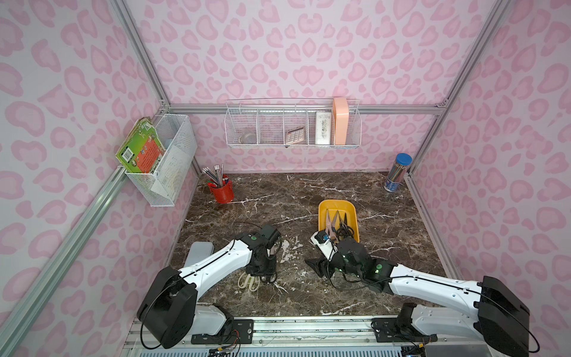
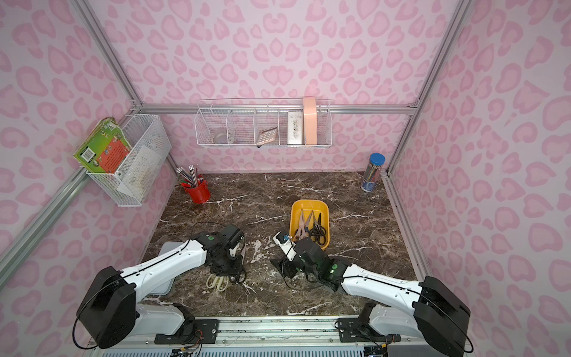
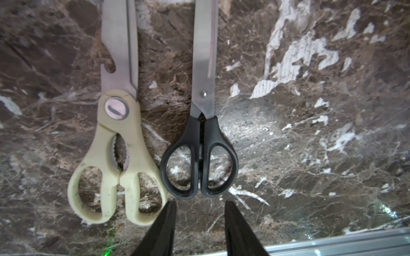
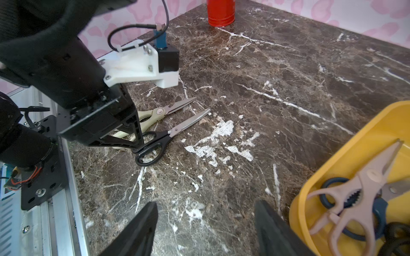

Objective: Put the scissors into the storage box
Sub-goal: Pick up the scissors from the center of the board.

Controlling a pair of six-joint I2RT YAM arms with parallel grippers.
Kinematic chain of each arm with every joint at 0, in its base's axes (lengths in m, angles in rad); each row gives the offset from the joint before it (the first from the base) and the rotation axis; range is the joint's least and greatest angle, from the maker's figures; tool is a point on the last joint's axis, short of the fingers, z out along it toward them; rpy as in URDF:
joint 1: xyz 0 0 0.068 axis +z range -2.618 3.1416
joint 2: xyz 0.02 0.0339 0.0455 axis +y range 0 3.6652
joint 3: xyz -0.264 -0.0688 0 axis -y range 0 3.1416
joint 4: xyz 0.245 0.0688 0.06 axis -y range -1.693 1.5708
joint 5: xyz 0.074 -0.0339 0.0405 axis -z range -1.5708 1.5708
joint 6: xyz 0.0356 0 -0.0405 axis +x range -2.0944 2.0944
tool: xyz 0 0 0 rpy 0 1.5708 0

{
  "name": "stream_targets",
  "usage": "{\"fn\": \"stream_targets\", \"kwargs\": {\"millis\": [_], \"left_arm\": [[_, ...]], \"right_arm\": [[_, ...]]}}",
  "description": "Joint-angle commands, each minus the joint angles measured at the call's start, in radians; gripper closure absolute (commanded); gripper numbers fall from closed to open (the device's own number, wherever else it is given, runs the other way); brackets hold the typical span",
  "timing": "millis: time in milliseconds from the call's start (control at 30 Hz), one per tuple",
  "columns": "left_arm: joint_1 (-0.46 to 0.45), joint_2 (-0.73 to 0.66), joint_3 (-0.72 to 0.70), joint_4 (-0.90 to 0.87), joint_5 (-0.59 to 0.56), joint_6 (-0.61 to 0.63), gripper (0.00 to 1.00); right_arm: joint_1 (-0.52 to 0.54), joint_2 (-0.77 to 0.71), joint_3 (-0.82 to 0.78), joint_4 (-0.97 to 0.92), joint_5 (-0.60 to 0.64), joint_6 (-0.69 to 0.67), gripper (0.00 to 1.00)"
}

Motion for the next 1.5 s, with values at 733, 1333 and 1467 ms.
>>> {"fn": "stream_targets", "kwargs": {"millis": [733,1333,1467], "left_arm": [[-0.027,0.178,-0.034,0.112,-0.054,-0.019,0.77],[-0.084,0.074,0.258,-0.125,-0.152,0.011,1.0],[-0.16,0.126,0.496,-0.213,-0.186,0.028,1.0]], "right_arm": [[0.073,-0.187,-0.115,0.056,0.151,-0.099,0.29],[-0.177,-0.361,-0.107,-0.169,0.405,0.173,0.28],[-0.321,-0.428,-0.071,-0.269,0.429,0.225,0.3]]}}
